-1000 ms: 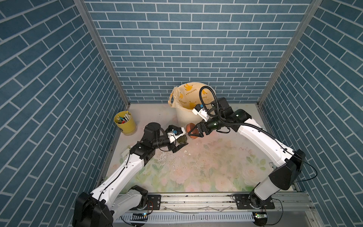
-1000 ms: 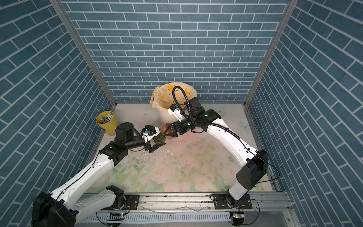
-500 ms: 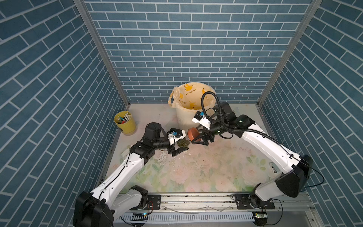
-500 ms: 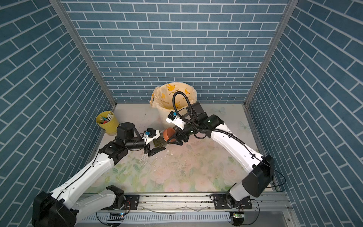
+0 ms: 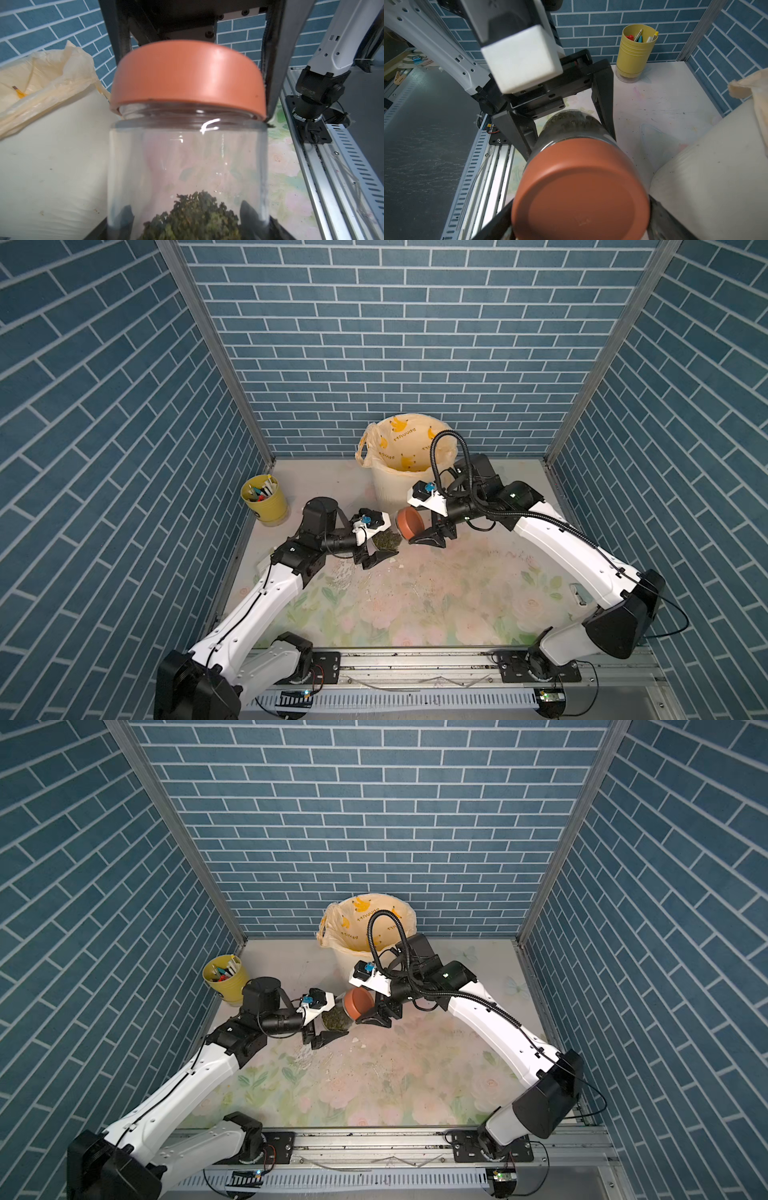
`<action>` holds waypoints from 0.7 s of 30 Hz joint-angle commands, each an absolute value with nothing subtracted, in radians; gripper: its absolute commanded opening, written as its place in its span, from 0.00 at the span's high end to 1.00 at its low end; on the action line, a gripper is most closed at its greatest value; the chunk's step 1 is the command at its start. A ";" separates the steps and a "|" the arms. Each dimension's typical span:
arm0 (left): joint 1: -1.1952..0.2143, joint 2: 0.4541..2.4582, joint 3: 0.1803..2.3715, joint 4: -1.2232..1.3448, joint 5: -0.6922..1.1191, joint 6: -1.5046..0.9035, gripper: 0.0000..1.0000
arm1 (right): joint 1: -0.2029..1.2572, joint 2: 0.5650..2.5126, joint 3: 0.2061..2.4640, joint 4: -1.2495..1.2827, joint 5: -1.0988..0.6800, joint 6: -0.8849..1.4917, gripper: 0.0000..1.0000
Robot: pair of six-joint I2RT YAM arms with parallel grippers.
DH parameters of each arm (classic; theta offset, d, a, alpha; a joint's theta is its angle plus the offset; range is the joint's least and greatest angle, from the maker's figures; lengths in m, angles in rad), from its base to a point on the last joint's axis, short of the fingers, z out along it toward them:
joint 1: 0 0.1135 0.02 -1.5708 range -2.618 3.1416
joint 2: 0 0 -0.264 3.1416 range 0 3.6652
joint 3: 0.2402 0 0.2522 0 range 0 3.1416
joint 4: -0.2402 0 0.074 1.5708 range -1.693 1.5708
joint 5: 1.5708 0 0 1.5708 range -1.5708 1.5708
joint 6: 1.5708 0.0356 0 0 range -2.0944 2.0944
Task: Empty moldy tea leaves from jars
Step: Unscrew the lid from the jar.
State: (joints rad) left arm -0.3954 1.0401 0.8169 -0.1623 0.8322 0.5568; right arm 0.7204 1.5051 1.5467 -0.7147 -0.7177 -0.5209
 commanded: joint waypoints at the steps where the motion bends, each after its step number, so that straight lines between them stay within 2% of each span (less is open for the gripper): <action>1: -0.394 0.990 0.810 -0.036 0.785 0.544 1.00 | 0.710 1.480 1.572 -0.703 -0.781 -0.435 0.13; 4: -0.394 0.997 0.822 -0.059 0.834 0.543 1.00 | 0.711 1.454 1.542 -0.698 -0.807 -0.438 0.20; 9: -0.395 1.041 0.874 -0.164 0.933 0.561 1.00 | 0.712 1.372 1.376 -0.592 -0.748 -0.581 0.19; 13: -0.394 1.055 0.887 -0.203 0.938 0.575 1.00 | 0.705 1.394 1.445 -0.709 -0.683 -0.702 0.19; 21: -0.395 1.063 0.906 -0.264 0.974 0.597 1.00 | 0.682 1.408 1.503 -0.719 -0.658 -0.770 0.17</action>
